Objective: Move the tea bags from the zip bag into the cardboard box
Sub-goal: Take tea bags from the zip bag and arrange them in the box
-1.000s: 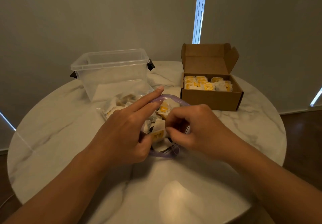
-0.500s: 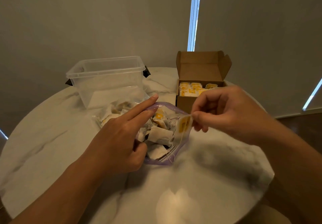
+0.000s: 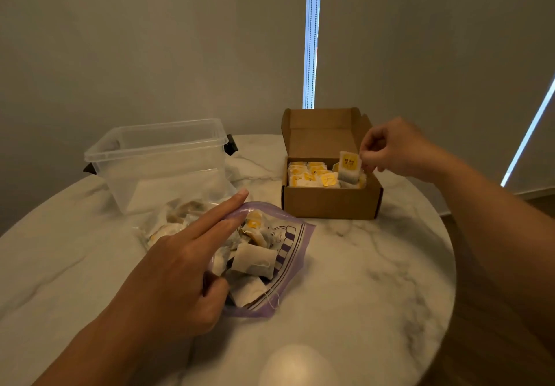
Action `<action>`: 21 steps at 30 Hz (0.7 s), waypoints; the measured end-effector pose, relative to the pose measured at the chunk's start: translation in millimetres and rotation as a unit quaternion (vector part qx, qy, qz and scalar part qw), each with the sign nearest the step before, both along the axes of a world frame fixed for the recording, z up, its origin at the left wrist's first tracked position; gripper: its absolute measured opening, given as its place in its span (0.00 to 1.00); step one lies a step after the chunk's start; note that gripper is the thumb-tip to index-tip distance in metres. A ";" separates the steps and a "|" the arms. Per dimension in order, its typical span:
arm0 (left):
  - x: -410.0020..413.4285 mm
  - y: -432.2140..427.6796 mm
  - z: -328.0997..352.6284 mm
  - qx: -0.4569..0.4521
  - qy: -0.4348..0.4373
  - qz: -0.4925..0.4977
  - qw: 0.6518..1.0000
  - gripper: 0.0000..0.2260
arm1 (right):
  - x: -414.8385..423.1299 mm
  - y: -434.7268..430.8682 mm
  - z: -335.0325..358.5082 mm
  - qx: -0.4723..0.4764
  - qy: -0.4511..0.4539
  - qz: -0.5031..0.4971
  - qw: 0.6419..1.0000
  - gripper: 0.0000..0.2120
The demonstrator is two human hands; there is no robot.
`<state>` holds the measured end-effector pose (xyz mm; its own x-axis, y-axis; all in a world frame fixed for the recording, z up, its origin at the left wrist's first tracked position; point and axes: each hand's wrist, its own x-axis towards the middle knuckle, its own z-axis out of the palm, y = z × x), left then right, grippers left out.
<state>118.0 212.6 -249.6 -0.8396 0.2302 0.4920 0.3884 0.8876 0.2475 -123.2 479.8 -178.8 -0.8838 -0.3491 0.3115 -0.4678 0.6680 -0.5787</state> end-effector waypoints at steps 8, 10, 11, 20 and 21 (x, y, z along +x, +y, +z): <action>-0.2 -0.3 1.6 -0.007 0.011 -0.004 1.000 0.33 | -21.6 -9.4 -12.9 0.107 -0.010 -0.003 0.994 0.04; 0.1 0.5 2.0 -0.008 0.005 -0.003 1.000 0.33 | -27.6 -12.7 -15.1 0.133 0.013 -0.027 0.991 0.05; 0.2 0.8 2.0 -0.009 0.003 -0.004 1.000 0.33 | -30.5 -14.3 -16.4 0.144 0.023 -0.040 0.988 0.05; 0.2 -1.4 0.3 -0.006 0.004 -0.001 1.000 0.32 | -39.4 -18.2 -29.1 0.153 0.129 -0.121 0.972 0.03; -0.2 -1.7 0.1 -0.008 0.009 0.000 1.000 0.32 | -36.1 -16.7 -28.3 0.143 0.146 -0.122 0.971 0.03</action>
<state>117.8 210.9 -249.4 -0.8308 0.2378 0.5033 0.3921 0.8917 0.2260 -159.3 463.1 -207.1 -0.8402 -0.2488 0.4818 -0.3907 0.8940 -0.2196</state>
